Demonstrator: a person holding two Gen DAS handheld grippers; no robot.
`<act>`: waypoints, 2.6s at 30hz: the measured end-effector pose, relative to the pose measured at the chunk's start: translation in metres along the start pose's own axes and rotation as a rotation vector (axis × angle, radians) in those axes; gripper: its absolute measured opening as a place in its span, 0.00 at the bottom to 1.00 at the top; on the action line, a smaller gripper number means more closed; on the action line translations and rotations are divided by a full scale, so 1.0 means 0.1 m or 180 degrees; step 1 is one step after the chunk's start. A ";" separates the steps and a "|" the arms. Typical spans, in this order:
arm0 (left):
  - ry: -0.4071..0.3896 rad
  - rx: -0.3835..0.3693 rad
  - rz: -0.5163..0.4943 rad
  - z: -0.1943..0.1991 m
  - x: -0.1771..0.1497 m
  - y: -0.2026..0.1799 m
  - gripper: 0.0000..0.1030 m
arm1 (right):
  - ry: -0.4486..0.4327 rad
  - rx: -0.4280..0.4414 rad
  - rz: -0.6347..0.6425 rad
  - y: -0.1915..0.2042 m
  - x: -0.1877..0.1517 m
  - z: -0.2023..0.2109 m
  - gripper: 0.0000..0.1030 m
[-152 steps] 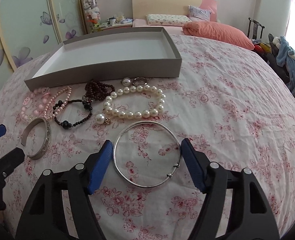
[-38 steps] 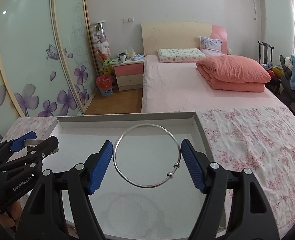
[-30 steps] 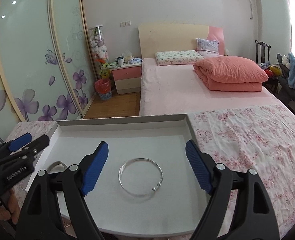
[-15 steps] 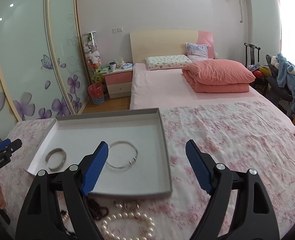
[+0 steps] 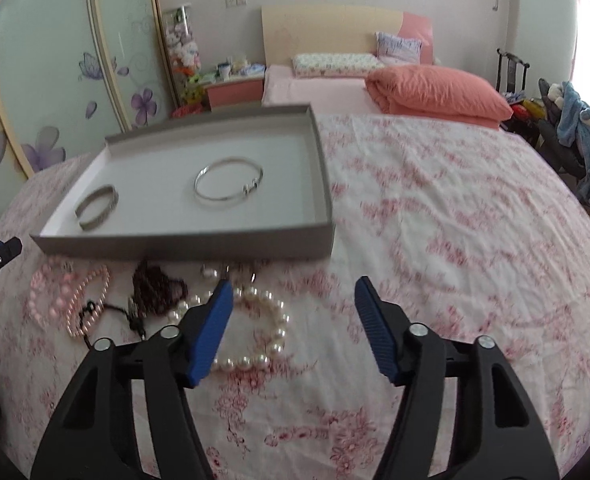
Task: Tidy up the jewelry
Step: 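Move the left tool to the pink beaded bracelet while the right reaches the pearl bracelet, then close the left tool on the pink bracelet while the right grips the pearl bracelet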
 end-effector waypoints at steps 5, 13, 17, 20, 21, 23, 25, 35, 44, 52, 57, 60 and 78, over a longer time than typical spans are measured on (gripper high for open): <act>0.0087 -0.0040 -0.0121 -0.02 -0.09 -0.06 0.70 | 0.0203 -0.0065 0.0103 0.06 -0.11 -0.12 0.54; 0.0162 -0.0074 -0.0288 -0.05 -0.16 -0.18 0.72 | 0.0194 -0.0085 0.0169 0.09 -0.16 -0.09 0.43; 0.0201 -0.0070 -0.0313 -0.08 -0.16 -0.19 0.72 | 0.0175 -0.0076 0.0182 0.08 -0.17 -0.08 0.30; 0.0229 -0.0062 -0.0328 -0.10 -0.16 -0.19 0.72 | 0.0158 -0.0165 0.0154 0.05 -0.14 -0.08 0.14; 0.0241 -0.0058 -0.0334 -0.11 -0.16 -0.20 0.72 | 0.0146 -0.0208 0.0133 0.03 -0.13 -0.09 0.12; 0.0265 -0.0042 -0.0354 -0.12 -0.15 -0.22 0.72 | 0.0143 -0.0256 0.0046 -0.04 -0.10 -0.10 0.11; 0.0281 -0.0024 -0.0392 -0.13 -0.16 -0.25 0.72 | 0.0144 -0.0264 0.0001 -0.07 -0.09 -0.10 0.11; 0.0452 0.0131 -0.0575 -0.26 -0.14 -0.38 0.57 | 0.0145 -0.0393 0.0086 -0.03 -0.07 -0.12 0.11; 0.0513 0.0109 -0.0495 -0.33 -0.11 -0.35 0.44 | 0.0149 -0.0296 0.0030 -0.08 -0.07 -0.12 0.11; 0.0510 0.0058 -0.0409 -0.34 -0.11 -0.31 0.23 | 0.0150 -0.0261 0.0010 -0.09 -0.06 -0.12 0.11; 0.0514 0.0065 -0.0379 -0.32 -0.13 -0.28 0.23 | 0.0150 -0.0237 -0.0005 -0.10 -0.07 -0.11 0.11; 0.0513 0.0080 -0.0351 -0.31 -0.14 -0.26 0.23 | 0.0150 -0.0237 -0.0003 -0.10 -0.07 -0.11 0.11; 0.0517 0.0088 -0.0342 -0.31 -0.14 -0.25 0.23 | 0.0151 -0.0157 -0.0044 -0.12 -0.07 -0.11 0.11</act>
Point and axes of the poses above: each gripper's, at about its wrist camera, not at the fingertips, and z roughly against the way its jaws point, y to its left, x to its top, the point moved 3 cm from there along -z, roughly the way its jaws point, and after that the axes turned 10 degrees about y, right-handed, at the moved point
